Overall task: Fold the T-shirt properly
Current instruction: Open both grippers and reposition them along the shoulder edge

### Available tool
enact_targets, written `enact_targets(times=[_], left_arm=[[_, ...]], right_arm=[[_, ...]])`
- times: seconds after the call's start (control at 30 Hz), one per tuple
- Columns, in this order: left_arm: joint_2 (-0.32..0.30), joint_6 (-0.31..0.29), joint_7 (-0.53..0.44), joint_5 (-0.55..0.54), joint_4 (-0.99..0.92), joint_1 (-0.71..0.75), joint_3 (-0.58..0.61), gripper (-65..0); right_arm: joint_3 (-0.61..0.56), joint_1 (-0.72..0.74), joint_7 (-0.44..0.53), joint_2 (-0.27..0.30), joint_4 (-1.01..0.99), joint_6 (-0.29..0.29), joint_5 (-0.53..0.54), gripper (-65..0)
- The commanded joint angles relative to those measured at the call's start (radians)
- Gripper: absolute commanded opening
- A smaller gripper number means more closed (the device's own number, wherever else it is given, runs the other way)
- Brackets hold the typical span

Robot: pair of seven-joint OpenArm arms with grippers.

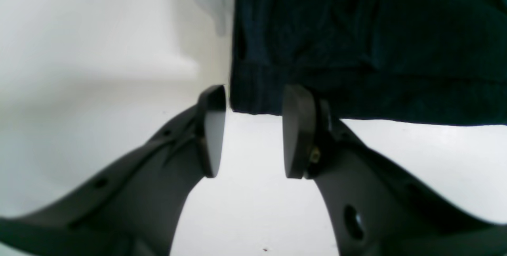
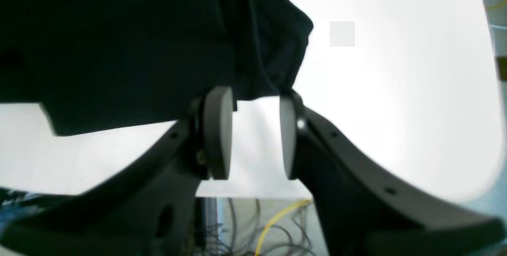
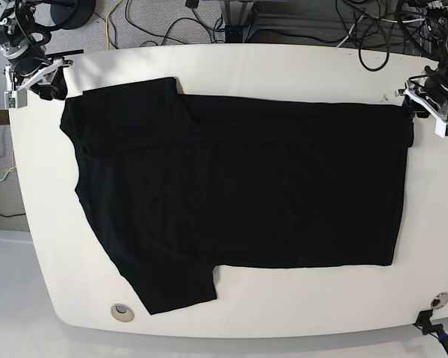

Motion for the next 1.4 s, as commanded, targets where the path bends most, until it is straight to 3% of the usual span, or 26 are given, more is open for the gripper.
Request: enact_targets(times=[0.0,0.07,0.1,0.17,0.7,1.37], left_arm=[[-0.022,-0.001,-0.014,-0.013,0.016,-0.007,-0.006,-43.1],[-0.023,-0.003,-0.012,-0.012,0.017,-0.010,-0.005,-43.1],[-0.006,0.007,0.000,-0.008,0.016,-0.010,-0.008,-42.4],[0.000,0.003,-0.001,-0.009,0.013,-0.009,-0.013,-42.4],[0.028,0.001,0.003,-0.010,0.000,-0.016,-0.023,-42.2],[0.047,0.002,0.008,-0.035,-0.023,-0.023,-0.074,-41.7]], right_arm=[[0.004,0.008,0.042,0.008,-0.082,0.017,0.018,-45.4],[-0.004,0.016,0.047,0.006,-0.119,0.019,0.018,-45.4],[0.029,-0.003,0.050,0.009,-0.051,0.093,0.028,-44.7],[0.045,-0.008,0.049,0.008,-0.084,0.113,0.045,-44.7],[0.067,-0.004,0.045,0.003,-0.300,0.113,0.068,-44.2],[0.082,0.033,0.041,0.001,-0.325,0.113,0.105,-44.6]])
